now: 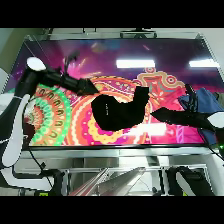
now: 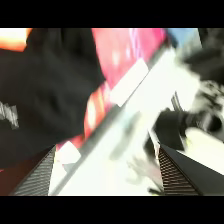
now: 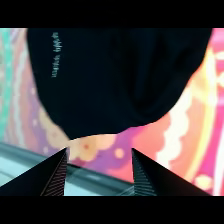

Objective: Fold the shirts.

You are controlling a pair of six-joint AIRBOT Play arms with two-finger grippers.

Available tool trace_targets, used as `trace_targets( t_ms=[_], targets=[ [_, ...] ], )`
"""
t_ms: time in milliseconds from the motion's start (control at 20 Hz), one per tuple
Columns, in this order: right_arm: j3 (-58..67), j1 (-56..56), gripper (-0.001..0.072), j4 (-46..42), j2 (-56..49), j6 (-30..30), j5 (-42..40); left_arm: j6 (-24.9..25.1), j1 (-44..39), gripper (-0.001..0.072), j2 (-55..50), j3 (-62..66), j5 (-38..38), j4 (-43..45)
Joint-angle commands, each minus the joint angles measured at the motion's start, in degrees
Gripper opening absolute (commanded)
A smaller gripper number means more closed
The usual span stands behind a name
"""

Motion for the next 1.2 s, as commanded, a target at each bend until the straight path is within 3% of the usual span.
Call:
trace_targets(
  t_ms=[0,300,550,750,800,850,900,1000,1150],
  targets=[
    [0.15,-2.75,0.0439,-4.28,-7.21,-5.40,-3.82,3.13,0.68,0.0716,2.36,-17.73,1.01,-0.04],
    [6.84,0.46,0.0437,7.37,-28.46,-21.55,-7.28,5.62,0.72,0.0697,2.80,-34.69,16.98,5.60],
    [17.94,7.54,0.0429,10.67,-43.76,-21.57,-10.34,5.68,-2.16,0.0698,2.80,-36.76,27.91,5.16],
    [24.50,10.82,0.0425,13.73,-49.33,-21.55,-10.69,5.68,-8.70,0.0697,2.80,-34.40,35.10,4.74],
    [25.11,10.80,0.0338,14.73,-49.53,-21.55,-10.69,5.68,-9.84,0.0695,2.80,-33.53,36.35,4.28],
    [25.42,10.69,0.0154,15.06,-49.51,-21.53,-10.62,5.68,-10.60,0.0589,2.80,-32.63,36.79,4.09],
    [25.49,10.62,0.0076,15.21,-49.51,-21.55,-10.67,5.68,-11.13,0.0396,2.80,-31.74,36.81,4.15],
    [25.49,10.25,0.0017,15.23,-49.48,-21.53,-10.25,5.68,-11.41,0.0009,2.82,-30.40,36.09,3.74],
    [25.64,8.44,0.0016,15.26,-48.28,-21.49,-8.31,5.64,-10.86,0.0016,2.97,-27.36,32.50,3.85]
  ],
)
